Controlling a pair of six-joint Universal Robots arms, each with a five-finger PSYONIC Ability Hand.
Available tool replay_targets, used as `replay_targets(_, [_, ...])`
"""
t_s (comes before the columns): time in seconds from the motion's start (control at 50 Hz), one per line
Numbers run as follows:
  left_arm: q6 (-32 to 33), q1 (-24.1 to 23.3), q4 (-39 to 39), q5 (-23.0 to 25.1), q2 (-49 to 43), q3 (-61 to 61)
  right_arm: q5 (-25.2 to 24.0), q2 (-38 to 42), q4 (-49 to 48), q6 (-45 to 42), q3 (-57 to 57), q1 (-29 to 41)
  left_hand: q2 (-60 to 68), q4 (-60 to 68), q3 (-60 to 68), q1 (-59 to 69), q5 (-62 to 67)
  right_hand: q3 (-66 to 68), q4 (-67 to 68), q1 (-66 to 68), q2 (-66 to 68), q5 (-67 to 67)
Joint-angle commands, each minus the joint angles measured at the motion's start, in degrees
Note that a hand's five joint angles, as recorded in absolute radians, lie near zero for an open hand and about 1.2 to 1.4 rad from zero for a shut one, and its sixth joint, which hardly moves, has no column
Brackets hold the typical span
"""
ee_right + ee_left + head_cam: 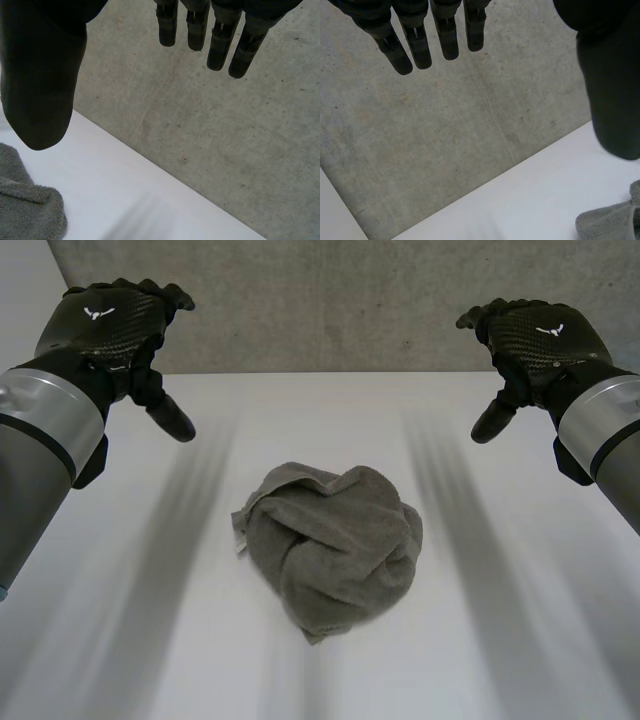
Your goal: Fold the towel.
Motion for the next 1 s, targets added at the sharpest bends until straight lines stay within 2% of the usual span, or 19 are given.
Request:
replay_targets(0.02, [0.0, 0.0, 0.07, 0.11, -0.96, 0.03, -0.06, 0.14, -0.26, -0.86, 0.32, 0.0, -3.55, -3.8, -3.17, -4.1, -11.62, -3.8, -4.28, -2.96, -4.33, -2.98])
replay_targets(0.16, [0.0, -0.09, 0.25, 0.28, -2.9, -0.15, -0.59, 1.19, -0.08, -1.56, 0.06, 0.0, -3.55, -3.8, -3.17, -4.1, -11.62, -3.8, -4.28, -2.96, -4.33, -2.98])
replay_targets(0.28, [0.44, -0.35, 0.33, 0.64, -8.26, 0.29, -0.86, 4.18, 0.62, -6.92, 0.06, -0.35, -3.38, -3.64, -3.0, -3.93, -11.45, -3.8, -4.28, -2.96, -4.33, -2.98])
replay_targets(0.36, [0.62, -1.14, 0.42, 0.64, -14.39, 1.34, -0.42, 9.79, 1.67, -9.73, 0.15, 0.18, -2.88, -3.13, -2.5, -3.43, -10.94, -3.8, -4.28, -2.96, -4.33, -2.98])
replay_targets(0.62, [0.79, -3.78, 0.42, 0.64, -28.2, 7.31, -0.59, 22.45, 1.23, -10.18, -0.37, 0.53, -0.53, -0.78, -0.15, -1.08, -8.59, -3.8, -4.28, -2.96, -4.33, -2.98])
replay_targets(0.66, [0.79, -3.87, 0.51, 0.64, -29.53, 8.11, -0.51, 24.04, 1.15, -10.09, -1.08, 0.53, 2.34, 2.08, 2.72, 1.79, -5.73, -3.8, -4.28, -2.96, -4.33, -2.98])
replay_targets(0.7, [0.79, -3.95, 0.51, 0.64, -31.63, 9.77, -0.24, 27.1, 1.15, -10.0, -2.83, 0.53, 13.21, 12.96, 13.59, 12.67, 5.15, -0.04, -0.53, 0.79, -0.58, 0.77])
replay_targets(0.72, [0.79, -3.95, 0.51, 0.64, -31.64, 9.78, -0.24, 27.12, 1.15, -10.0, -2.84, 0.53, 13.27, 13.02, 13.65, 12.72, 5.21, -0.02, -0.5, 0.82, -0.55, 0.8])
replay_targets(0.74, [0.79, -3.95, 0.51, 0.72, -32.42, 10.39, -0.24, 28.69, 1.15, -10.0, -3.71, 0.53, 21.93, 21.68, 22.31, 21.38, 13.86, 2.15, 1.67, 2.99, 1.62, 2.96])
replay_targets(0.76, [0.79, -3.95, 0.51, 0.72, -32.43, 10.4, -0.24, 28.7, 1.15, -10.0, -3.72, 0.53, 22.02, 21.76, 22.4, 21.47, 13.95, 2.17, 1.69, 3.01, 1.64, 2.99])
replay_targets(0.8, [0.79, -3.95, 0.51, 0.72, -33.4, 11.27, -0.07, 31.06, 1.23, -9.83, -5.38, 0.7, 37.27, 37.02, 37.65, 36.72, 29.2, 6.86, 6.38, 7.7, 6.33, 7.68])
replay_targets(1.0, [0.7, -3.95, 0.07, 0.9, -32.79, 9.7, -0.59, 35.02, 1.23, -7.73, -9.68, 1.41, 39.35, 39.09, 39.73, 38.8, 31.28, 11.58, 11.1, 12.42, 11.05, 12.4])
